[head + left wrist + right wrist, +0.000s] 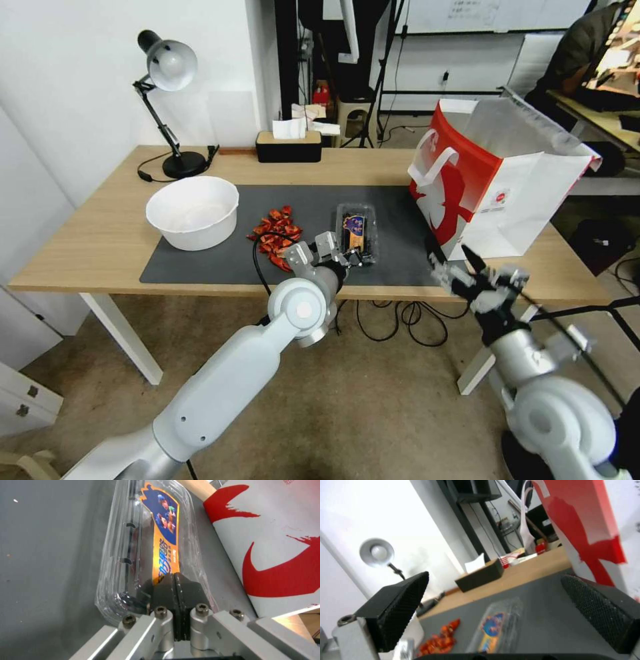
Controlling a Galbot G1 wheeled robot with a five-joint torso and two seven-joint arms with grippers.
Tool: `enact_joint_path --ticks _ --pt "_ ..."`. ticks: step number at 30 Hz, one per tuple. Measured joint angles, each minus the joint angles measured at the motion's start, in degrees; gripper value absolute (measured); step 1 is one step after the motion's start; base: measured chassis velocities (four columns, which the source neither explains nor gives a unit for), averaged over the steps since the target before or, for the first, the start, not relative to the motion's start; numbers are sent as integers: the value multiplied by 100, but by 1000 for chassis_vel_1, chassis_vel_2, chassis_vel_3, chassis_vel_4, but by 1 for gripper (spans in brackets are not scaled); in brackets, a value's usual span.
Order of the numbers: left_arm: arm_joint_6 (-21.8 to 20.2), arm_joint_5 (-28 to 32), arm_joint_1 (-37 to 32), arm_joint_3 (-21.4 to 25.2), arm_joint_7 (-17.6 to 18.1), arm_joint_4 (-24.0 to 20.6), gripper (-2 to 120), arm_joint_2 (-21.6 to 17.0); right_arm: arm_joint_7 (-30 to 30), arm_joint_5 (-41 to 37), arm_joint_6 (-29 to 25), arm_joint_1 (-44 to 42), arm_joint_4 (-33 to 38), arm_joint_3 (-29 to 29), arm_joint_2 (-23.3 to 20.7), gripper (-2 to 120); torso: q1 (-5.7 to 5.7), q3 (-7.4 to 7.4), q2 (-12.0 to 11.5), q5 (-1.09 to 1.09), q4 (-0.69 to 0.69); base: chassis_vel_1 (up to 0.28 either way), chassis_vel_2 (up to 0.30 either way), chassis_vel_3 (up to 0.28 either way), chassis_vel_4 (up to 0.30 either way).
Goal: Close the disposable takeout box, then place it into the delivery bag.
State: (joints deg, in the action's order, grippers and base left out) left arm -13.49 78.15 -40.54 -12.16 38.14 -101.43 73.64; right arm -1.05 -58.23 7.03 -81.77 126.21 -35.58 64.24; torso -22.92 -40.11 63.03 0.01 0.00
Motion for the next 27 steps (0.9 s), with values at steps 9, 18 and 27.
enact_joint_path --ticks 9,18,27 --pt "16 -6 -20 -37 23 -4 0 0 621 -1219 337 873 -462 454 -655 100 0 0 0 -1 1 0 0 0 0" --pt "25 6 1 -36 28 30 0 -25 1462 -2294 800 2422 -1129 1595 -956 100 0 0 0 0 0 0 0 0 0" --pt "34 12 4 -28 -3 79 0 -50 2665 -3049 1317 3471 -1690 2381 -954 100 0 0 0 -1 0 0 0 0 0"
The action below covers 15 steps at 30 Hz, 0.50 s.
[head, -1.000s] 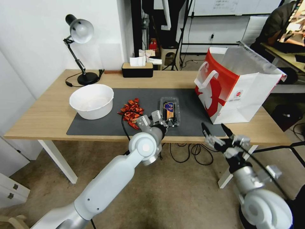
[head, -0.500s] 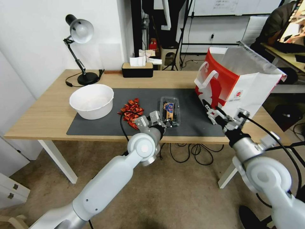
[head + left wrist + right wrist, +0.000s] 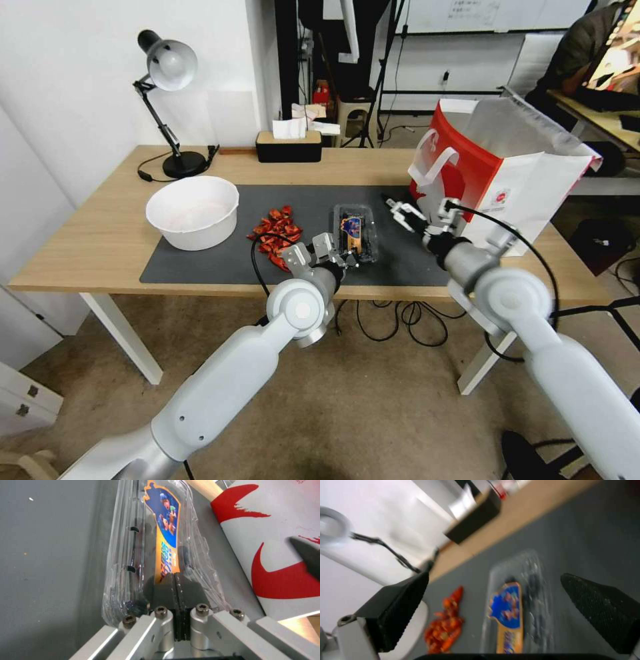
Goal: Close the disposable takeout box, then place it into the delivery bag.
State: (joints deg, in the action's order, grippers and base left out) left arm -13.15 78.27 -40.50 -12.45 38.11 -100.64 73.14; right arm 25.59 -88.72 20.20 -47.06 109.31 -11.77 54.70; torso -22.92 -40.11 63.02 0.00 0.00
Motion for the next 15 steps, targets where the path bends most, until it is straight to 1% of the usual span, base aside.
enact_joint_path --ticks 2,5,7,15 --pt "4 0 11 -3 -11 34 0 11 288 -153 212 302 -205 177 -9 100 0 0 0 0 0 0 0 0 0" --pt "7 0 18 0 -19 63 0 25 418 -218 374 448 -320 293 -46 100 0 0 0 1 -1 0 0 0 0" --pt "10 -1 19 2 -31 75 0 28 616 -368 544 613 -474 424 -55 100 0 0 0 1 -1 0 0 0 0" --pt "12 5 26 22 -34 59 0 -3 926 -625 798 953 -729 645 73 100 0 0 0 1 -1 0 0 0 0"
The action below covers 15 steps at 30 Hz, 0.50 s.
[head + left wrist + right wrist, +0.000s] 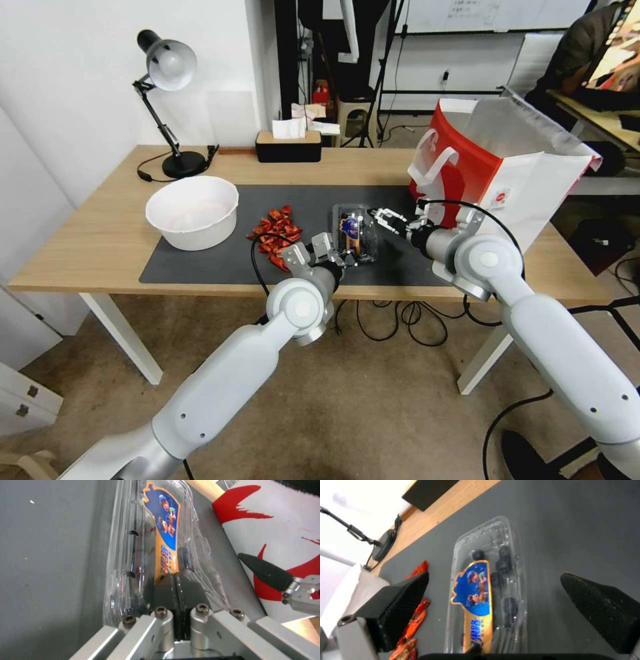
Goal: Close the disposable takeout box, then place it into the delivery bag.
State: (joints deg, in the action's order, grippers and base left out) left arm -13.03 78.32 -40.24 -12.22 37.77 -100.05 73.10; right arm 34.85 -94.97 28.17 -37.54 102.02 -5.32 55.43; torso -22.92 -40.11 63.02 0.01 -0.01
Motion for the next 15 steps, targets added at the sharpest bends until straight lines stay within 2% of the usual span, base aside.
enact_joint_path --ticks 15 --pt "7 -3 -16 2 7 -34 0 20 261 -187 298 192 9 154 -46 100 0 0 0 -1 2 0 0 0 0"
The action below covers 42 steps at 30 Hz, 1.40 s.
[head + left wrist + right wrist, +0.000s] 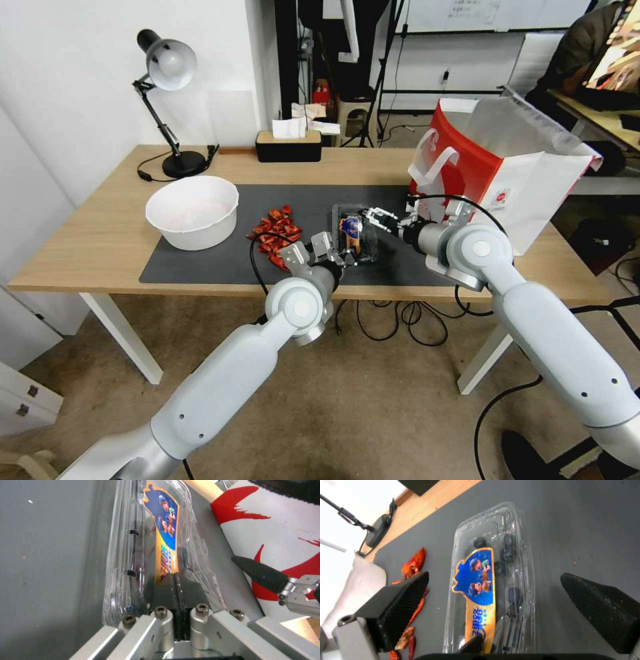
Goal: Close the disposable takeout box, then place it into the delivery bag.
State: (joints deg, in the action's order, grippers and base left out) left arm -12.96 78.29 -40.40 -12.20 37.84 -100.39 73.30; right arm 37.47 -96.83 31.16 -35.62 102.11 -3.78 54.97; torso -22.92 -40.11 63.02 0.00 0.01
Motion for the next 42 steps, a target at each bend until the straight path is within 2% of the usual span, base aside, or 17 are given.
enact_joint_path --ticks 16,42 --pt "0 34 114 -73 10 87 0 58 121 -122 220 200 -142 165 -62 100 0 0 0 1 0 0 0 0 0" --pt "16 30 129 -130 -13 127 0 78 311 -348 556 456 -416 524 82 100 1 0 0 0 -1 0 0 0 0"
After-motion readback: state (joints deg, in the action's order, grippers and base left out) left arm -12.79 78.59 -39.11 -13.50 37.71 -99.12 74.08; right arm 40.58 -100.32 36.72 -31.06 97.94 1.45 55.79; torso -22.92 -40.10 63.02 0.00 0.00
